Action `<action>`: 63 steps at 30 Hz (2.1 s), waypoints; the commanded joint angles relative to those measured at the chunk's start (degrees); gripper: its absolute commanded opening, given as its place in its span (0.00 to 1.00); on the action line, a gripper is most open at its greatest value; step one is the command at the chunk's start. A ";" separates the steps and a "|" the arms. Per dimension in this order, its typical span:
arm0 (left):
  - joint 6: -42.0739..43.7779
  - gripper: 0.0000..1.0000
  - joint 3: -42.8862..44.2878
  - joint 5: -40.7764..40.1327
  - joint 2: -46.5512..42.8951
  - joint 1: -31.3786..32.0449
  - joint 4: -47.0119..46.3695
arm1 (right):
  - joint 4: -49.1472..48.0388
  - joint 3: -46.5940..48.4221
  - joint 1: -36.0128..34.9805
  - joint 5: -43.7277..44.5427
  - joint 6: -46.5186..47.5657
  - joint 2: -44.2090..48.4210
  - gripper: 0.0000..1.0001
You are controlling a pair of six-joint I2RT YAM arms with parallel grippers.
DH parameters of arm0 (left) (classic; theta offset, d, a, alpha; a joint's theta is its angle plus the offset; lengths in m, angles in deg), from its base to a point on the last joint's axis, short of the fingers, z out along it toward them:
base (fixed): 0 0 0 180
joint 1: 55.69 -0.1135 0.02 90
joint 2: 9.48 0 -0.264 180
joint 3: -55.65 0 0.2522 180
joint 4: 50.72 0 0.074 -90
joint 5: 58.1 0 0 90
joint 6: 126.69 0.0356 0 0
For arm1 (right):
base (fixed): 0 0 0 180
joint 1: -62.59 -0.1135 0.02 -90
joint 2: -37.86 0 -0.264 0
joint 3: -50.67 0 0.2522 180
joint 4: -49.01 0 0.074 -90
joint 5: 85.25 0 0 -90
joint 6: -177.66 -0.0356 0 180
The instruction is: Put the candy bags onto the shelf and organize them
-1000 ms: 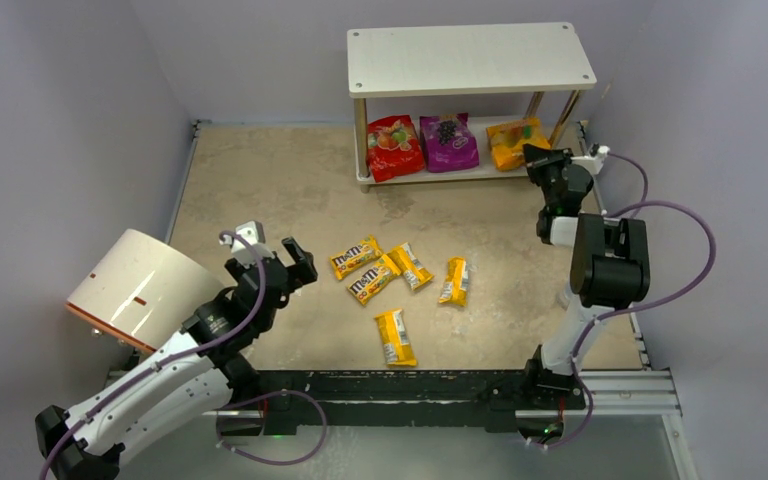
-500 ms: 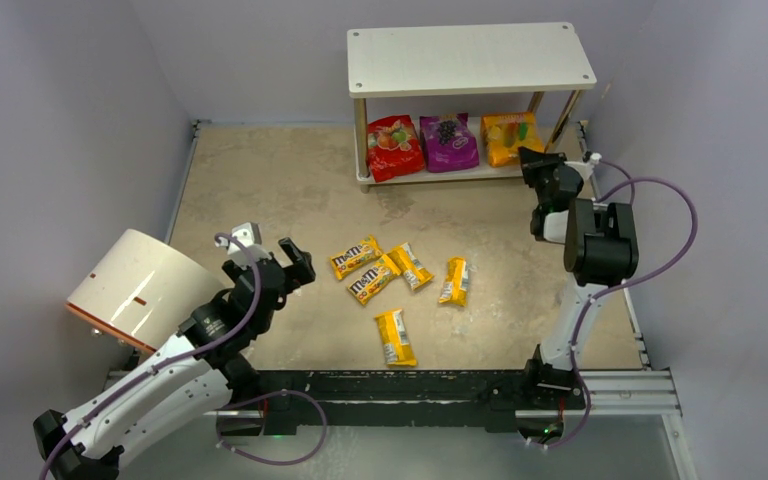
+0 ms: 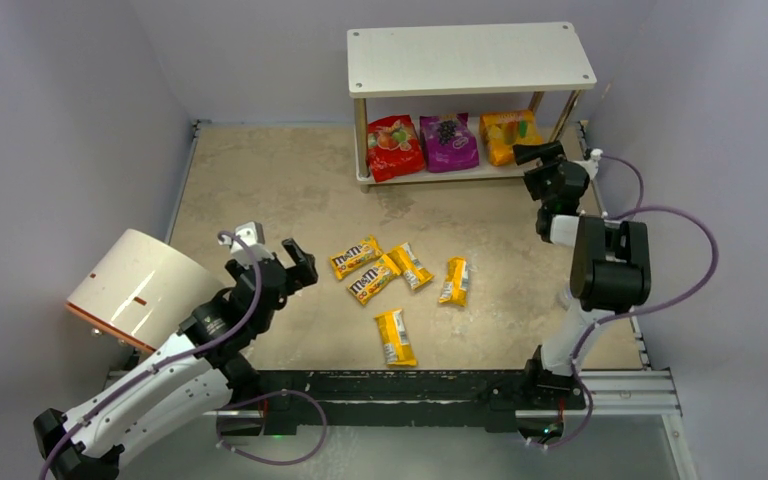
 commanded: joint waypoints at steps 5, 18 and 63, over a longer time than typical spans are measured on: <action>0.24 1.00 3.42 6.22 4.63 -0.04 0.35 | 24.60 -11.36 -7.82 5.88 22.74 26.28 0.99; 6.24 0.99 4.84 20.76 20.67 -8.43 -9.43 | 38.47 -16.16 -28.35 -11.95 41.67 38.06 0.94; 39.76 0.00 15.78 58.26 43.71 -20.12 -36.30 | 37.54 -10.95 -40.09 -13.25 43.84 33.61 0.91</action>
